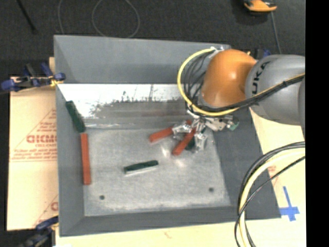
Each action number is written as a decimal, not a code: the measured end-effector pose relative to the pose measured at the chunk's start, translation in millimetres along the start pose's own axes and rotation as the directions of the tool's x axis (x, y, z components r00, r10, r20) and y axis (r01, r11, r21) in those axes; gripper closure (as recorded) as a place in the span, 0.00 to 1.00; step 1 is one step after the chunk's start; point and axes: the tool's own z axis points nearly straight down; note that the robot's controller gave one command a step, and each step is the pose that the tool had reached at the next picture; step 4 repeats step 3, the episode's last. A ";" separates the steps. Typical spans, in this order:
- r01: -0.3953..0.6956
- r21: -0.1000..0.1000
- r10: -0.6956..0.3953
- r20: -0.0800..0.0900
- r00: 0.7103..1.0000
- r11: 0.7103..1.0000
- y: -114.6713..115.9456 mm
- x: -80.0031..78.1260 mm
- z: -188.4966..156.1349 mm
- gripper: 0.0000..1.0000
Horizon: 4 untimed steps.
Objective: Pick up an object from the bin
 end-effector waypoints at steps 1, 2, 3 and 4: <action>-0.006 -0.002 0.006 0.000 1.000 1.000 -2.2 -0.8 -6.9 1.00; -0.011 -0.001 0.011 -0.002 1.000 1.000 -4.8 -1.8 -43.2 1.00; -0.017 0.000 0.017 -0.002 1.000 1.000 -7.8 -2.9 -90.9 1.00; -0.017 0.000 0.017 -0.002 1.000 1.000 -7.8 -2.9 -90.9 1.00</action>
Offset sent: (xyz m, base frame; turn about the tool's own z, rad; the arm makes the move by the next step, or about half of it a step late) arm 0.0000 -0.0001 0.0047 0.0000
